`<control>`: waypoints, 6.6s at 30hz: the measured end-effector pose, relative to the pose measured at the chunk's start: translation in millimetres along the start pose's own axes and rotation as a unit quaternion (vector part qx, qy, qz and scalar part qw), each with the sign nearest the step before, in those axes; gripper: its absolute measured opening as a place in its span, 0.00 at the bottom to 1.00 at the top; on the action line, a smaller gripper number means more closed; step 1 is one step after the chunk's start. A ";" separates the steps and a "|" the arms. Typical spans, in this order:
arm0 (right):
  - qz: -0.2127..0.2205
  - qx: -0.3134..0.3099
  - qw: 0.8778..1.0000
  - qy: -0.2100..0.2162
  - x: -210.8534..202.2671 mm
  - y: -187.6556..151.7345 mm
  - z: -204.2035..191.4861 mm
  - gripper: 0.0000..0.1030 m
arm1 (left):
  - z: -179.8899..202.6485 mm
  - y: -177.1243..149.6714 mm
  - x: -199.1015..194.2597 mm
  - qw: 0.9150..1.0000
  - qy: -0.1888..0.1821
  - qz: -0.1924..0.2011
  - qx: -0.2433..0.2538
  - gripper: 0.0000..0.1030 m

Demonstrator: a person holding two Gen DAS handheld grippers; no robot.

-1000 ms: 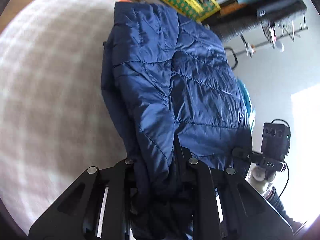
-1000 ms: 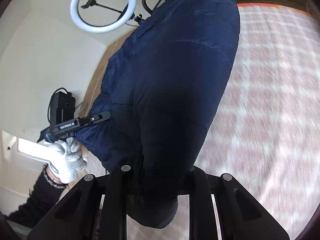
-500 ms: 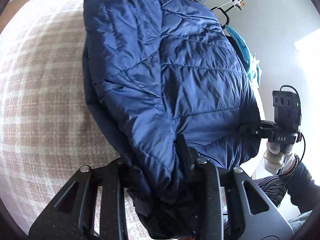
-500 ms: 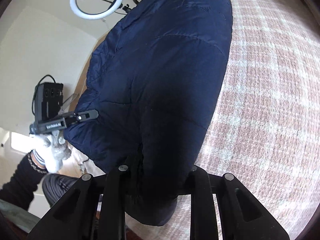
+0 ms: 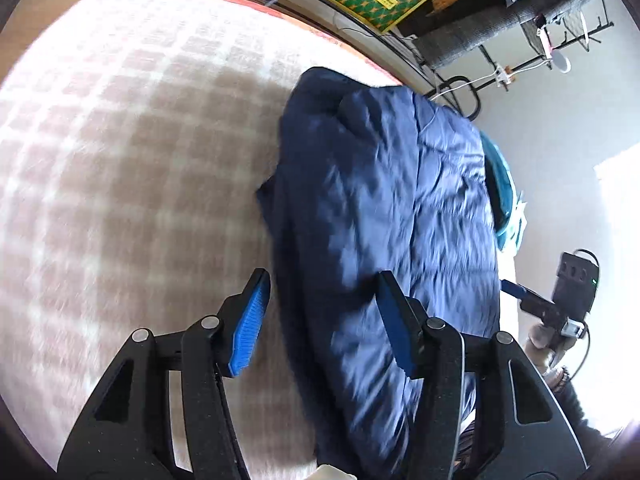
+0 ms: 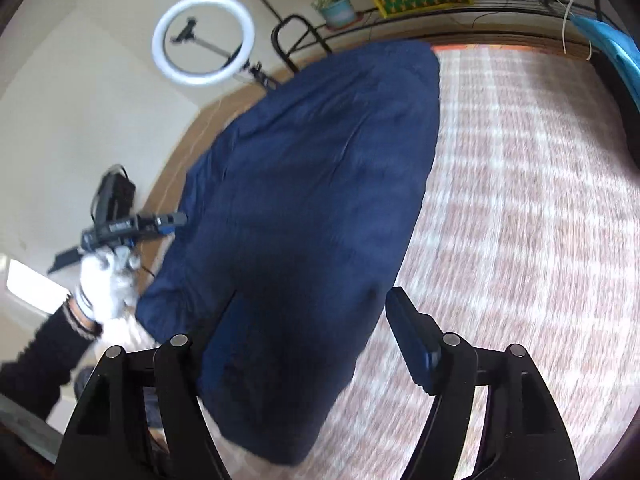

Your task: Fold large clothes

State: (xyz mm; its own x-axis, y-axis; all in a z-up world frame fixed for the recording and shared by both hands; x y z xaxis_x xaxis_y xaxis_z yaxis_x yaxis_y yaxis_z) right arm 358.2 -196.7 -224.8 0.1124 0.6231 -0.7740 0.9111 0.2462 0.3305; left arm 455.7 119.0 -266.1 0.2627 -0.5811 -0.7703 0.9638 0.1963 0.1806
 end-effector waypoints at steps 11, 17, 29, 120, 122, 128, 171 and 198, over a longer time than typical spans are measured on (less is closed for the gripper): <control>-0.001 0.059 0.998 0.037 43.5 40.9 59.2 0.76 | -4.5 33.2 45.9 0.998 -0.059 -0.020 -0.008 0.59; 0.025 0.086 0.993 0.083 61.4 45.8 64.9 0.77 | -1.2 45.6 50.8 0.997 -0.079 -0.012 -0.006 0.59; 0.014 0.052 0.998 0.043 66.9 31.7 38.7 0.37 | 19.3 51.6 64.1 0.998 -0.069 0.004 0.014 0.24; 0.259 -0.066 0.907 -0.326 -378.9 88.0 157.2 0.15 | 564.6 82.8 212.7 0.933 -0.136 0.074 0.326 0.14; 0.266 -0.066 0.903 -0.330 -385.8 102.4 168.9 0.15 | 576.2 92.2 220.0 0.931 -0.130 0.084 0.331 0.14; 0.284 -0.069 0.898 -0.329 -392.3 135.6 207.2 0.15 | 591.8 119.2 243.1 0.931 -0.128 0.105 0.325 0.14; 0.209 0.050 0.903 -0.371 -344.5 104.2 309.5 0.53 | 463.3 169.0 295.9 0.954 0.133 0.142 0.227 0.62; 0.310 -0.010 0.865 -0.395 -441.5 2.2 20.9 0.55 | 531.8 -47.0 -33.1 0.895 0.070 0.252 0.363 0.62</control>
State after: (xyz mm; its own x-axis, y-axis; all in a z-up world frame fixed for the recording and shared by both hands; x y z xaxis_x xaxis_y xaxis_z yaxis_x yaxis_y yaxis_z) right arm 318.9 -486.8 106.4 0.8196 -0.0589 -0.5699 0.5728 0.0641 0.8172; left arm 426.3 -291.0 76.1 0.7123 -0.4494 -0.5392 0.5146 -0.1880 0.8365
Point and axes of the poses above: each gripper's, at about its wrist camera, not at the fingertips, and x roughly the way its jaws point, z to its right, y to its top, the point moved 8 cm from there along x, roughly the way its jaws point, and after that the axes turned 5 degrees about -z, right-handed, at the moved point
